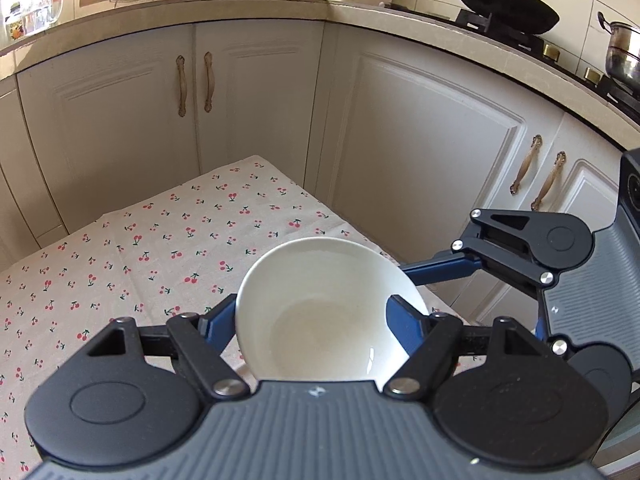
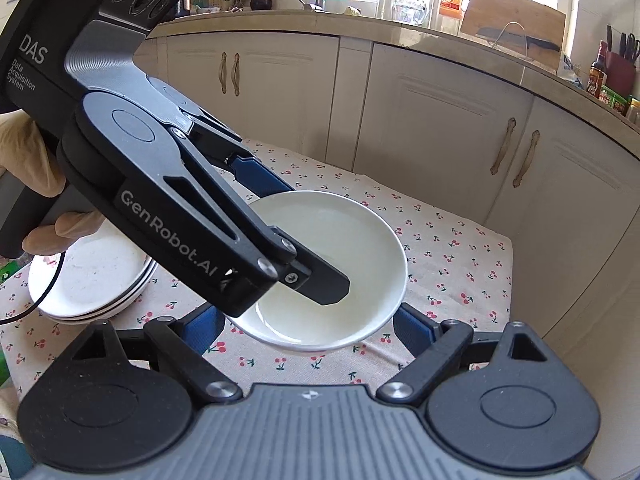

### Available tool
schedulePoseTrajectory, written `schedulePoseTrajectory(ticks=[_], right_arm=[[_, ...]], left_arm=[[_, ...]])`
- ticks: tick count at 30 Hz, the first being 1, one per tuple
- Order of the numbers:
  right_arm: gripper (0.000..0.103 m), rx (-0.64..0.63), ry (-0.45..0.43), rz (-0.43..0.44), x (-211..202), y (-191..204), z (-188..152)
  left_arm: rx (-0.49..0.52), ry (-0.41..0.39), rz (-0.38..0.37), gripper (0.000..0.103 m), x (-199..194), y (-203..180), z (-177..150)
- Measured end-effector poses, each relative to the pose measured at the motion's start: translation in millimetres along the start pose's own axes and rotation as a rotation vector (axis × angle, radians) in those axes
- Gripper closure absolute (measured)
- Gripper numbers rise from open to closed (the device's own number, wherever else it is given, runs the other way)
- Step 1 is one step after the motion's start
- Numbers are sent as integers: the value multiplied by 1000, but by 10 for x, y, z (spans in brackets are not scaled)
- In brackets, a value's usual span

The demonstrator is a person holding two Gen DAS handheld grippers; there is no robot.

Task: Organize plates and bowls
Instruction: 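Lift and carry the white bowl over the nested bowls with the left gripper, then lower the white bowl into the nested bowls and open the left gripper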

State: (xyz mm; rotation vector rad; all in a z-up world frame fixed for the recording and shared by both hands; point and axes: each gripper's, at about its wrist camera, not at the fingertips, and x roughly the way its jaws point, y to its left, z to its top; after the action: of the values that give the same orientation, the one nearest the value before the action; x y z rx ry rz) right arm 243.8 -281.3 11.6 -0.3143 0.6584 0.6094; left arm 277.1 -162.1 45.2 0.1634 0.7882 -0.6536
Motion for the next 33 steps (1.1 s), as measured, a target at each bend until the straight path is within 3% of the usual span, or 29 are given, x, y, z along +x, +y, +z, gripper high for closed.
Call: schedulePoseTrajectory(ticks=[14, 33], right_arm=[[9, -1, -10, -15, -594, 455, -321], [9, 7, 3, -31, -817, 710, -531]], left_arm=[[10, -17, -30, 26, -468, -483, -383], [13, -24, -67, 26, -653, -679, -654]])
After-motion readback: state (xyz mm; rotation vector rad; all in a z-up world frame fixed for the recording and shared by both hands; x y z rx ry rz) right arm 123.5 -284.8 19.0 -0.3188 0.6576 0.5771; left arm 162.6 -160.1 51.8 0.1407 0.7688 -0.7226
